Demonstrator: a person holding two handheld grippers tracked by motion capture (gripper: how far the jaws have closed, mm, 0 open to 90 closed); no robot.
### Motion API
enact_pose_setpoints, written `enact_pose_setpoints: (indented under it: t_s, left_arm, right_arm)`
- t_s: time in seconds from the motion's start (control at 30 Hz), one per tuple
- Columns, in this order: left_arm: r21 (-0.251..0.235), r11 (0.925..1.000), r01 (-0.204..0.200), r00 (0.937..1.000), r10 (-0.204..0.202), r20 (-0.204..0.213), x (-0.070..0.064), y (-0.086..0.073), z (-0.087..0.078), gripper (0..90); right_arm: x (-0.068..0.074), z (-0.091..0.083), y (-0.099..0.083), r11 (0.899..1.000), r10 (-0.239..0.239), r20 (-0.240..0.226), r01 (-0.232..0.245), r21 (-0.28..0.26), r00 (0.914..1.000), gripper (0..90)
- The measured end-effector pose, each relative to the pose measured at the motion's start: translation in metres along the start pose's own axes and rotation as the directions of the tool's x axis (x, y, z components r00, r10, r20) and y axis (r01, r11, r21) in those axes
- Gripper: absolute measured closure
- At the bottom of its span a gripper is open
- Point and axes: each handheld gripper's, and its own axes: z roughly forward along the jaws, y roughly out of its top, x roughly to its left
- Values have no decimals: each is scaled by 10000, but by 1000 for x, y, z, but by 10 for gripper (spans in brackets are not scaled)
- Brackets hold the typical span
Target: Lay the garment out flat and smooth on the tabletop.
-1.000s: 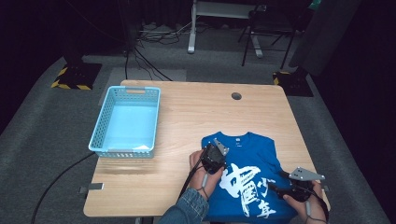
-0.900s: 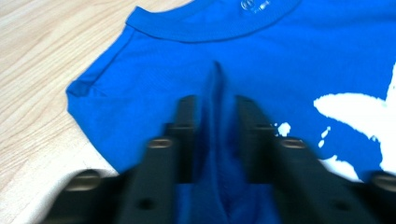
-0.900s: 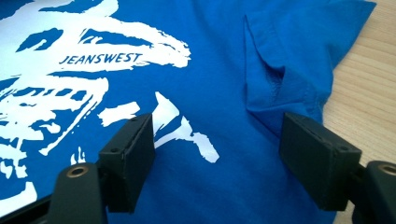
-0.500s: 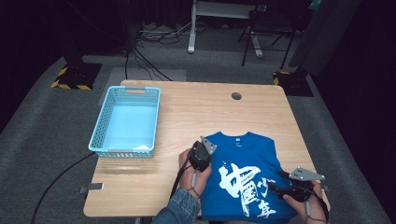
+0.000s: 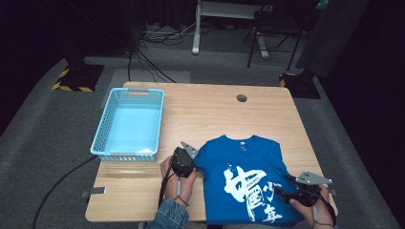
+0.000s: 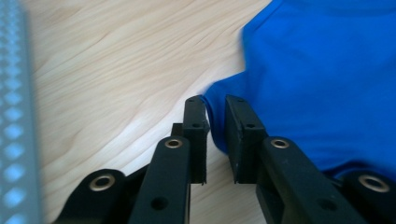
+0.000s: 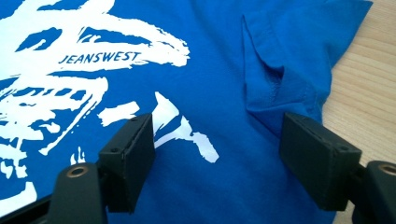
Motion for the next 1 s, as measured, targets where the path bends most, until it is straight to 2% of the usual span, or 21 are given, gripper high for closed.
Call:
enact_pose_setpoints:
  t_s: [0.03,0.1,0.2,0.37,0.53,0.7,1.0]
  left_arm:
    - [13,10000,61,9997,-60,-227,2,-2,-1,754]
    - [160,9995,261,9992,-256,-301,7,-6,-3,711]
    - [130,9988,471,9984,-466,-330,12,-12,-6,669]
    - [-83,9977,672,9977,-673,-99,14,-14,-9,541]
    - [-192,9962,848,9962,-844,238,14,-14,-12,374]
    - [-229,9955,915,9955,-909,277,16,-19,-17,347]
    - [-91,9932,1163,9932,-1163,7,26,-37,-25,338]
  right_arm:
    - [0,0,0,10000,0,1,0,1,10000,268]
    - [0,0,0,10000,1,1,-1,0,10000,268]
    - [0,0,0,10000,1,1,-1,1,10000,268]
    - [0,0,0,10000,1,5,-1,3,10000,268]
    - [1,0,1,10000,38,44,-39,26,10000,260]
    - [1,-2,7,9999,-140,101,141,-100,9999,281]
    - [-5,0,40,9974,-510,166,518,-501,9986,299]
